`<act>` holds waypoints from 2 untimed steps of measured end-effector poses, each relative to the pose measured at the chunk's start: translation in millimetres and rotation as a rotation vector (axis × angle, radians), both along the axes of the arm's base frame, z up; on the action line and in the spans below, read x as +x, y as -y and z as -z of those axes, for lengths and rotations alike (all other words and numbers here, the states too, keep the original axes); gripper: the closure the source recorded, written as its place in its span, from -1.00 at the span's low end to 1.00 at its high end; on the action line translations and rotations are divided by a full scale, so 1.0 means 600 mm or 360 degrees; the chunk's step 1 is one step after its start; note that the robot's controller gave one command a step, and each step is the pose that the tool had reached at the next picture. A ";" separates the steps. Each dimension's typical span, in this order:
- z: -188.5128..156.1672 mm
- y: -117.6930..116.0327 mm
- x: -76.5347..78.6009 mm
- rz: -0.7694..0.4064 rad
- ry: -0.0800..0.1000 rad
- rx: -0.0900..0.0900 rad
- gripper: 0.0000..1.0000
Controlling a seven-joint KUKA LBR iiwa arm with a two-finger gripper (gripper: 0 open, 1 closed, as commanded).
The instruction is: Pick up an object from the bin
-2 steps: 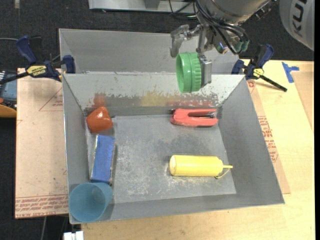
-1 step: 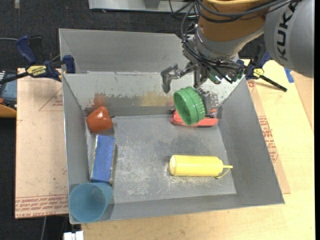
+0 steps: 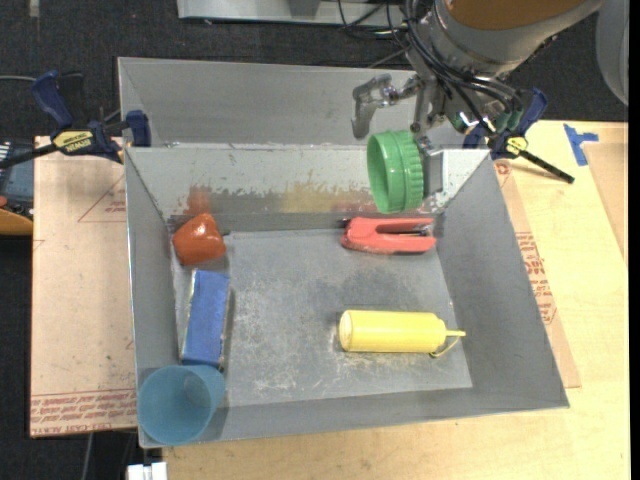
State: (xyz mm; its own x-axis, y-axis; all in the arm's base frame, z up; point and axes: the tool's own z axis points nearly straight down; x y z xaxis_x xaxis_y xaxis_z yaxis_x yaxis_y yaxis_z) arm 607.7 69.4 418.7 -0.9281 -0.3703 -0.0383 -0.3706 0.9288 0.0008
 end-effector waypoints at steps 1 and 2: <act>0.146 0.008 0.016 -0.0610 -0.0043 -0.0014 -1.00; 0.084 0.009 0.004 -0.0499 0.0011 -0.0013 -1.00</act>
Offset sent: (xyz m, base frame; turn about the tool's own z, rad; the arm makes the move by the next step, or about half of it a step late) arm -0.0013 -0.0061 -0.0258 -0.2810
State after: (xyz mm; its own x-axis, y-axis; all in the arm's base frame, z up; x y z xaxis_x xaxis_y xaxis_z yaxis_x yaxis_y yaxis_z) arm 610.3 64.1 368.5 -0.7684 -0.6387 -0.0403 -0.6389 0.7692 -0.0098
